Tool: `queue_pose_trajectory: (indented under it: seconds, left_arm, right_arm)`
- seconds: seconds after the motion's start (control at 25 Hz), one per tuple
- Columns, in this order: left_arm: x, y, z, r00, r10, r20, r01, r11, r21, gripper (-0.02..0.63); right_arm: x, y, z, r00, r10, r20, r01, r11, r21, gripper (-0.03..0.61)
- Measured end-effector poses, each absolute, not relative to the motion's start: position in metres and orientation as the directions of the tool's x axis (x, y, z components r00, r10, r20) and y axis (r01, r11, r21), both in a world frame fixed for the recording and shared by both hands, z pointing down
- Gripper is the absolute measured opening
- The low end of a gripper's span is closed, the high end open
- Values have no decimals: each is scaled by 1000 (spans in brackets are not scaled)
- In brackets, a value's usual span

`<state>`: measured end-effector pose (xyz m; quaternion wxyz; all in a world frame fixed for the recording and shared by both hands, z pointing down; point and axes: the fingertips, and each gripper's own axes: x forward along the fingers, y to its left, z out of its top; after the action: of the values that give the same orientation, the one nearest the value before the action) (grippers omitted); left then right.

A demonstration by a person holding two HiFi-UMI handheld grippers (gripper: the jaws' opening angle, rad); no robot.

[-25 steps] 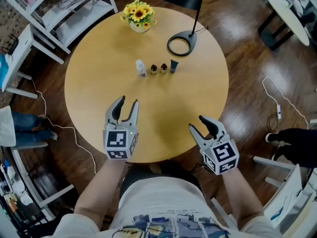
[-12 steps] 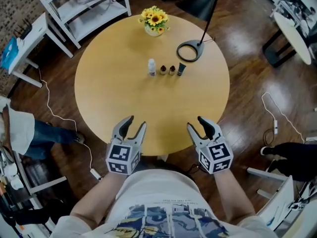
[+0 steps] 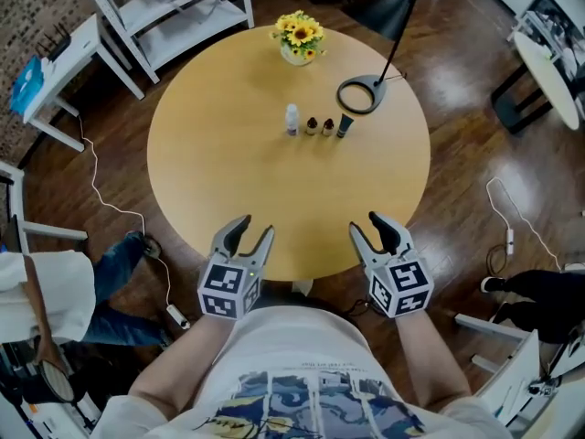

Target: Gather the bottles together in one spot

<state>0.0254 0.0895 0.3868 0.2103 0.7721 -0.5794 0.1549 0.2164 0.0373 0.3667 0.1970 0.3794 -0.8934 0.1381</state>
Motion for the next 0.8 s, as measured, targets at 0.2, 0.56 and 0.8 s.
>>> queue_pose_trajectory:
  seconds: [0.2, 0.56, 0.8]
  left_arm:
    - [23, 92, 388, 277, -820, 501, -960, -252, 118, 183]
    - [19, 95, 392, 283, -807, 519, -958, -265, 110, 183]
    - [20, 95, 394, 292, -799, 526, -955, -275, 112, 183]
  right_arm:
    - [215, 37, 365, -629, -629, 457, -739, 667, -98, 209]
    - [214, 42, 361, -624, -642, 446, -747, 658, -97, 206]
    - [216, 43, 356, -615, -666, 421, -760, 643, -92, 204]
